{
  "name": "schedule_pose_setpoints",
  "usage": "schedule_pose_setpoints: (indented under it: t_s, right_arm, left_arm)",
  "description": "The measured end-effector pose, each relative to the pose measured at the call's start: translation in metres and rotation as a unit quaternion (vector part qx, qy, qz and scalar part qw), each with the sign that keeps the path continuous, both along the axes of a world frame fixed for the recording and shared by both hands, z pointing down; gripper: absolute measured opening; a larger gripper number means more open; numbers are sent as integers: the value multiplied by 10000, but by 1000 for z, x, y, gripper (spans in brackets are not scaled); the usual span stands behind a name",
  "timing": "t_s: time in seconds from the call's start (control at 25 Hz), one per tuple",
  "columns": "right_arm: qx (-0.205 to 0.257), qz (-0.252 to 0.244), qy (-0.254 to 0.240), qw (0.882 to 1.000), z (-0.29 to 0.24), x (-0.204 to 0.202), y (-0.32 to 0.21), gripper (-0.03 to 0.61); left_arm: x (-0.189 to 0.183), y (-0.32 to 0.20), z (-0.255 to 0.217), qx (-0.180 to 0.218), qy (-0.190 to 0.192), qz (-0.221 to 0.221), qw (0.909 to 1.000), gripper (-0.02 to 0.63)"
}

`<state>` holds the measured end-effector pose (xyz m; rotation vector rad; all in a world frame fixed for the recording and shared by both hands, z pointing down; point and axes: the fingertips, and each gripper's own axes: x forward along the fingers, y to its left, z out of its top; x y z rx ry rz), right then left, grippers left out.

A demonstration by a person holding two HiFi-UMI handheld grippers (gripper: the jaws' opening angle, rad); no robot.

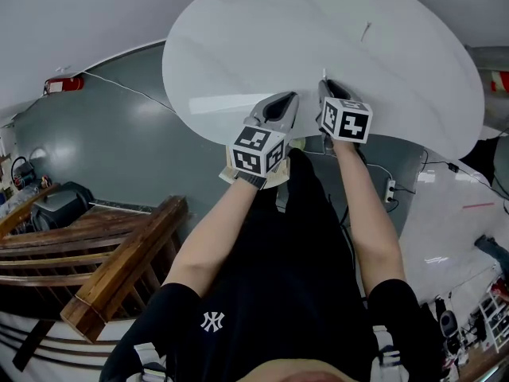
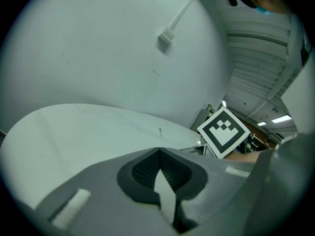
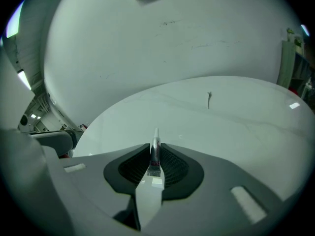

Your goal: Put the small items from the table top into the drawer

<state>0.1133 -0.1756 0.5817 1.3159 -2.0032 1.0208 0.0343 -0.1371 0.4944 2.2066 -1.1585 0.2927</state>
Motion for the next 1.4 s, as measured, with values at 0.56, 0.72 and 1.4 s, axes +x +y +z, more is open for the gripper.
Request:
schedule_pose_setpoints:
  t_s: [0.56, 0.72, 1.4]
  right_arm:
    - [423, 163, -306, 9985, -39, -35, 89, 87]
    - [514, 189, -422, 9976, -46, -46, 115, 87]
    - [561, -89, -644, 9963, -36, -93, 218, 88]
  left_arm:
    - [-28, 74, -20, 236, 11, 208, 9995, 1]
    - [-38, 96, -23, 249, 25, 225, 9994, 1]
    - [-74, 175, -9, 176, 7, 96, 9998, 1]
